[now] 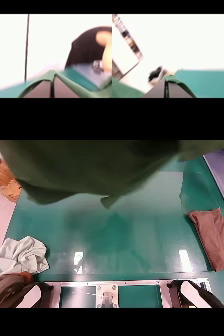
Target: Fold the shirts.
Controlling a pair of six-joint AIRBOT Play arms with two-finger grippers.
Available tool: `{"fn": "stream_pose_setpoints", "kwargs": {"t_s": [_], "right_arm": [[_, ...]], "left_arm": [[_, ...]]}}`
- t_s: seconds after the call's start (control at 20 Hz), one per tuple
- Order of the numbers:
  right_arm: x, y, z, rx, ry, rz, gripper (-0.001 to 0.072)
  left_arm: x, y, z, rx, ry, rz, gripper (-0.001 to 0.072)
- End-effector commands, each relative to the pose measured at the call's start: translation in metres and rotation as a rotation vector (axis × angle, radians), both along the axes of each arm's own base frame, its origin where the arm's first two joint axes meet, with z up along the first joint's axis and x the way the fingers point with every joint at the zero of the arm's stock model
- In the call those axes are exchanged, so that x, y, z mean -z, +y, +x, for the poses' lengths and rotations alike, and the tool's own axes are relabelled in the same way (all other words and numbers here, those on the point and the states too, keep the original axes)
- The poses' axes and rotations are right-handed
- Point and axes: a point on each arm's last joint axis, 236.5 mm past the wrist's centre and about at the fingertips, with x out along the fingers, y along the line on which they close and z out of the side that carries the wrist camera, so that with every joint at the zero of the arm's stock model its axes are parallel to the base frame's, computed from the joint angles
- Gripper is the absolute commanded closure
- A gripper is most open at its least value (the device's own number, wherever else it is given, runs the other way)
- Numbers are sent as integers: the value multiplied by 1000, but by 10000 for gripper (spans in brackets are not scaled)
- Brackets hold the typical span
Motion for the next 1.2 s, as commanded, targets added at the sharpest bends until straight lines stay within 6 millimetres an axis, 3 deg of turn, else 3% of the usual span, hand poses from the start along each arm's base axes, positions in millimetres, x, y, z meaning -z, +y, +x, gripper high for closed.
{"fn": "stream_pose_setpoints", "kwargs": {"t_s": [0.0,0.15,0.25,0.4,0.55,0.7,0.9,1.0,1.15], "right_arm": [[-59,-2,-49,152,-206,-25,700],[-81,6,-78,236,-329,-75,700],[-87,11,-87,246,-358,-84,700],[-77,-3,-73,292,-329,-116,700],[-40,-31,-32,278,-223,-77,700],[46,-42,44,179,-41,4,700],[229,-15,171,202,238,51,699],[312,-8,224,287,363,40,700],[401,11,270,258,519,23,700]], "left_arm": [[-37,-15,-41,15,-112,-24,688],[-24,-19,-39,33,-63,-2,688],[-16,-16,-31,33,-33,-3,688],[11,-4,-3,15,64,-16,688],[83,14,46,22,286,-40,688],[183,41,107,18,506,-84,688],[337,72,183,-36,755,-176,688],[403,67,223,-54,829,-183,688],[469,54,277,-96,858,-259,688]]}}
